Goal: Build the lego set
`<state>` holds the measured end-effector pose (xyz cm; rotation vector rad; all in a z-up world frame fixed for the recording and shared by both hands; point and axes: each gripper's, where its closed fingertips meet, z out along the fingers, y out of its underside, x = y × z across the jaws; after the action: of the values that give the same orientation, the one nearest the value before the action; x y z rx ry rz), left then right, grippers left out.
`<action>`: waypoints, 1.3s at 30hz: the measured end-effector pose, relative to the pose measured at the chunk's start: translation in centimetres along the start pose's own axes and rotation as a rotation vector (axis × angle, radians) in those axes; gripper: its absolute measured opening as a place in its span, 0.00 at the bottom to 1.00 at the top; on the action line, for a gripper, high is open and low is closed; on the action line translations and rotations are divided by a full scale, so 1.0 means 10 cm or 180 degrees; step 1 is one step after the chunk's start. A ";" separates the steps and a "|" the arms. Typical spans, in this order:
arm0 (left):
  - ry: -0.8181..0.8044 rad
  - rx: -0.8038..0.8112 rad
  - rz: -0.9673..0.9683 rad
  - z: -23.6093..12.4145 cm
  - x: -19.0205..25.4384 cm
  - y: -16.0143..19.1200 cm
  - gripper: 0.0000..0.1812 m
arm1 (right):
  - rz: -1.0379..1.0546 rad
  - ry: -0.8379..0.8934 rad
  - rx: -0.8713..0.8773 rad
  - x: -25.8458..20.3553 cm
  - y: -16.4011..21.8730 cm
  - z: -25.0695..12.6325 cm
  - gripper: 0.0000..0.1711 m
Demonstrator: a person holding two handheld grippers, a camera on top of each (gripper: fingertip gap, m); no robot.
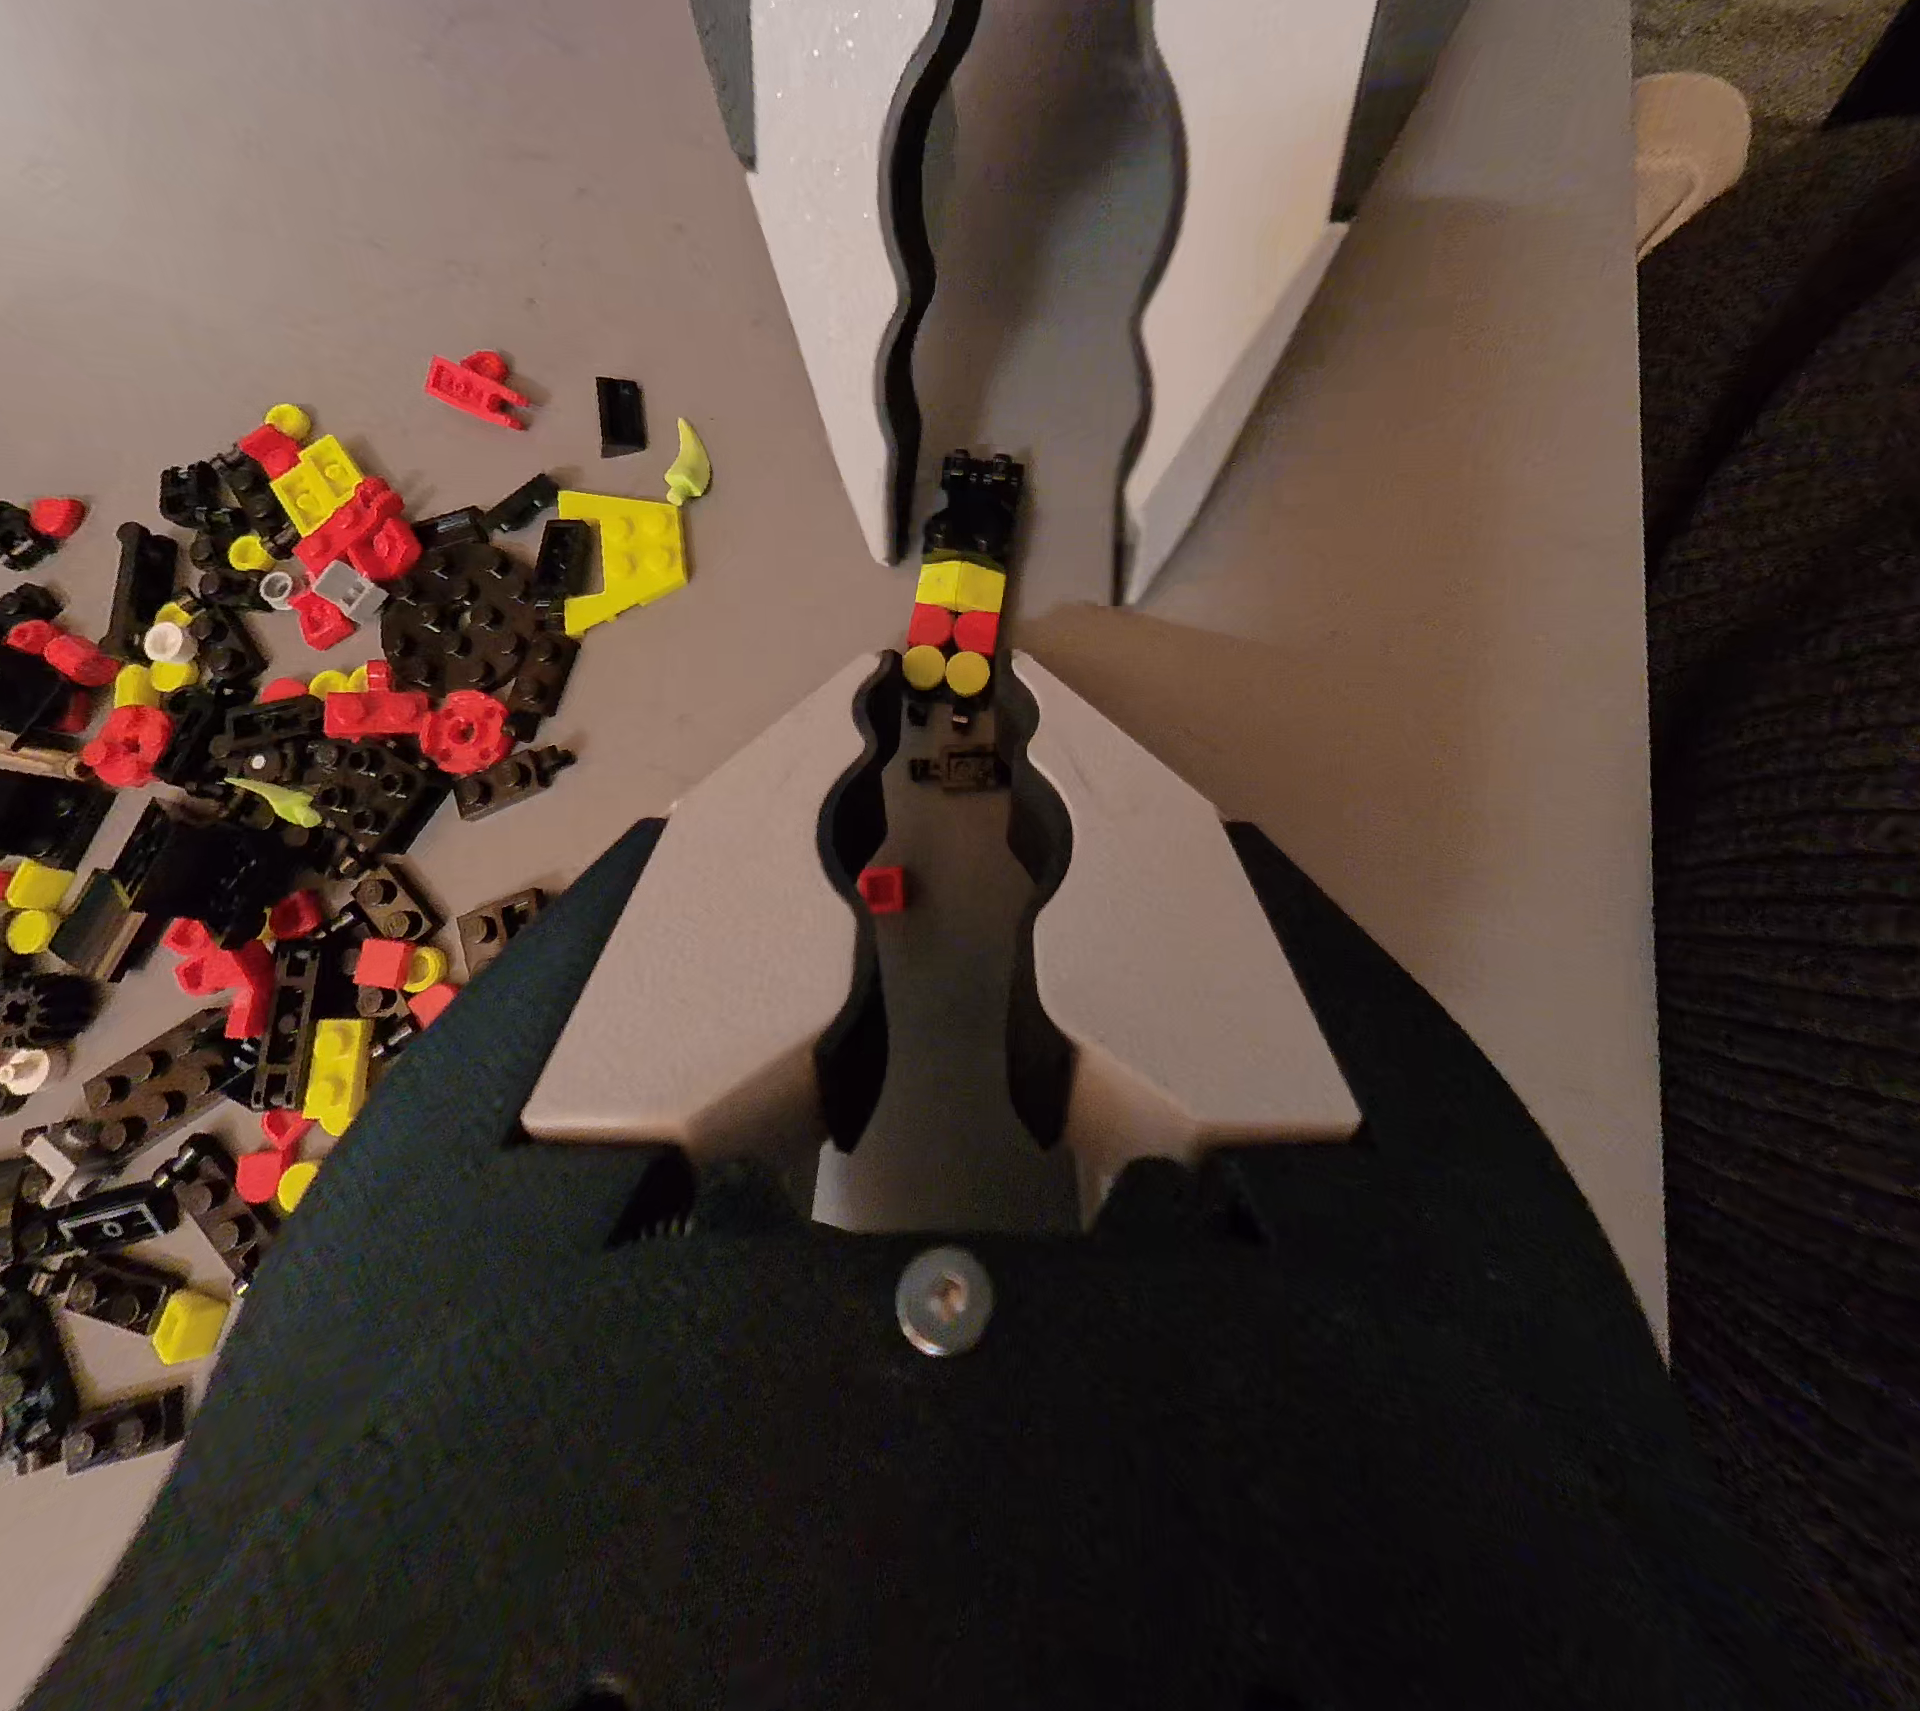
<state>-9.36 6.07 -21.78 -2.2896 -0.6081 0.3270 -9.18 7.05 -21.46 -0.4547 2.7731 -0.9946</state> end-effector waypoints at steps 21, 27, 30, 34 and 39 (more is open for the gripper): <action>-0.0017 0.0000 0.0028 0.00 0.00 0.00 0.09 | 0.0041 0.0246 0.0114 0.08 -0.05 -0.12 0.00; -0.0025 -0.0002 0.0036 0.00 0.00 0.01 0.09 | -0.0031 0.0319 0.0346 0.08 -0.21 -0.19 0.00; -0.0021 -0.0003 0.0026 0.00 0.00 0.01 0.09 | -0.0029 0.0313 0.0154 0.08 -0.10 -0.09 0.00; -0.0039 -0.0004 0.0047 0.00 0.00 0.01 0.09 | -0.0035 0.0325 0.0245 0.08 -0.16 -0.16 0.00; -0.0021 -0.0006 0.0029 0.00 0.00 0.01 0.09 | 0.0022 0.0288 0.0228 0.09 -0.11 -0.16 0.00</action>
<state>-9.31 6.03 -21.82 -2.2945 -0.6017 0.3387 -10.19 6.86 -19.55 -0.3994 2.8045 -1.1359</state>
